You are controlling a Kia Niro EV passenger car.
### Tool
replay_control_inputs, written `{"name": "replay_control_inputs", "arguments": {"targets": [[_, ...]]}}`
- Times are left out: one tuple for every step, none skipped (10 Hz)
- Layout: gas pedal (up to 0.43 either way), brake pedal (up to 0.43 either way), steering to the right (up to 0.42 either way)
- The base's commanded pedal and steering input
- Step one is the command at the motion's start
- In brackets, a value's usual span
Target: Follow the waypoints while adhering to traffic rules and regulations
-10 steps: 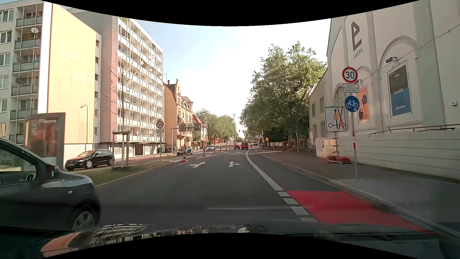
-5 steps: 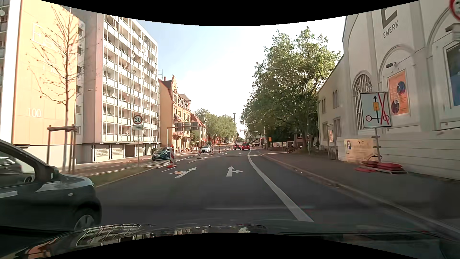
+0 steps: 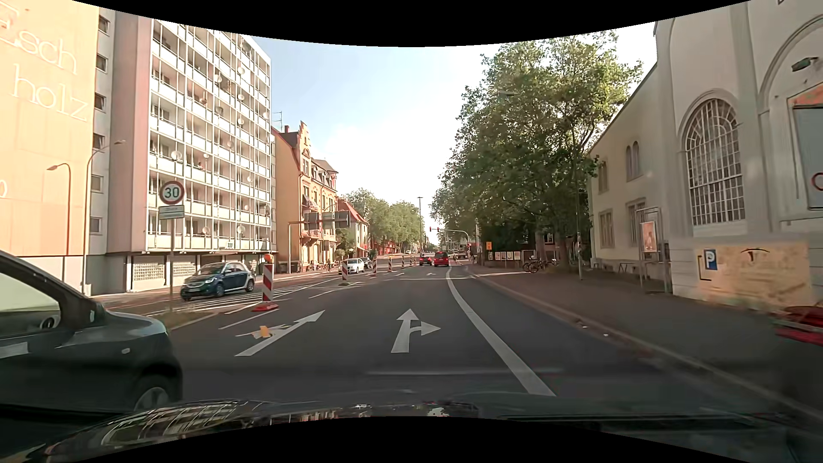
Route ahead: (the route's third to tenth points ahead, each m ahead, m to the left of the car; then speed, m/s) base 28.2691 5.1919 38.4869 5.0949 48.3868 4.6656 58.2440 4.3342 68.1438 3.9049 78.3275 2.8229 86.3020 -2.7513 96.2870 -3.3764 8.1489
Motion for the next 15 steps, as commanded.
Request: {"name": "replay_control_inputs", "arguments": {"targets": [[0.020, 0.000, -0.002], [0.000, 0.000, -0.002], [0.000, 0.000, -0.002], [0.000, 0.000, -0.002], [0.000, 0.000, -0.003], [0.000, 0.000, -0.002], [0.000, 0.000, -0.002], [0.000, 0.000, -0.003], [0.000, 0.000, -0.002], [0.000, 0.000, -0.002], [0.000, 0.000, -0.002], [0.000, 0.000, 0.000], [0.000, 0.000, 0.003], [0.000, 0.000, 0.006], [0.000, 0.000, 0.008]]}}
